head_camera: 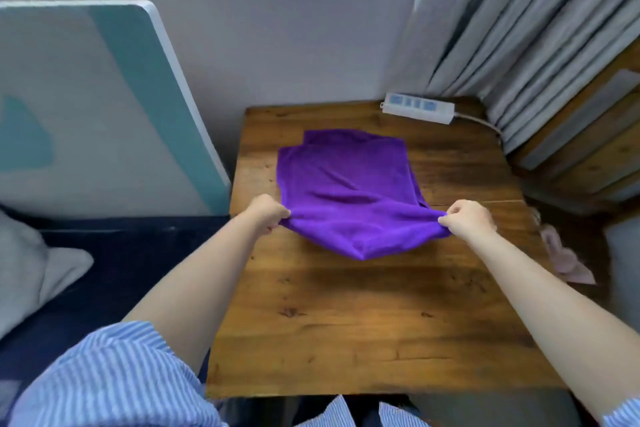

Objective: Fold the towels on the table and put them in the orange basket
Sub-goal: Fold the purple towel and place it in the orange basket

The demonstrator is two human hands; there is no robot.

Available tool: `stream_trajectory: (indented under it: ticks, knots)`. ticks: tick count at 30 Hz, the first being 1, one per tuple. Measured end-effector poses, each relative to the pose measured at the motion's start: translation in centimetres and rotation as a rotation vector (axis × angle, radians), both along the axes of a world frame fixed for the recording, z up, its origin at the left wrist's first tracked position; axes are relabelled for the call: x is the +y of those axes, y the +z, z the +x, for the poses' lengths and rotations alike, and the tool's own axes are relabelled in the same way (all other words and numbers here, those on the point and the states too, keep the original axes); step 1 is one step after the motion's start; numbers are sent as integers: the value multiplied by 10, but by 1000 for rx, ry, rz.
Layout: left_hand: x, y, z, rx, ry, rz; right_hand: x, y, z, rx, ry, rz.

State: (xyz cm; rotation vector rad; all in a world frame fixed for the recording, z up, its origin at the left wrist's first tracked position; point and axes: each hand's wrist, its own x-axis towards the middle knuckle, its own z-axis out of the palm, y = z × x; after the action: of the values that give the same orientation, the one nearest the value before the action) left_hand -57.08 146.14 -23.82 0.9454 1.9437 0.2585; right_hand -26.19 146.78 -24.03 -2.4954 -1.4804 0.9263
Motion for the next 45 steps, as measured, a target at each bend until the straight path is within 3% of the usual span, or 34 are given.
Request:
stream_trajectory:
  ticks: [4, 8, 14, 21, 23, 27, 38, 45]
  knots:
    - [-44, -39, 8, 222, -337, -117, -52, -39, 16, -187, 178, -179]
    - [-75, -64, 7, 417, -658, -229, -85, -58, 29, -251, 411, -263]
    - [-105, -85, 5, 494, -801, -349, -114, -76, 45, -209, 604, -416]
    - [-117, -99, 21, 534, -1134, -623, -114, -83, 53, -108, 762, -577]
    - [-108, -98, 23, 558, -1110, -603, -100, -80, 54, -124, 803, -563]
    - [-76, -92, 22, 646, -885, -403, -59, -72, 50, -134, 735, -339]
    - [37, -83, 32, 700, -687, -150, 67, -68, -12, -124, 629, 163]
    - [80, -104, 23, 763, -591, -70, 96, -83, -22, -235, 613, 126]
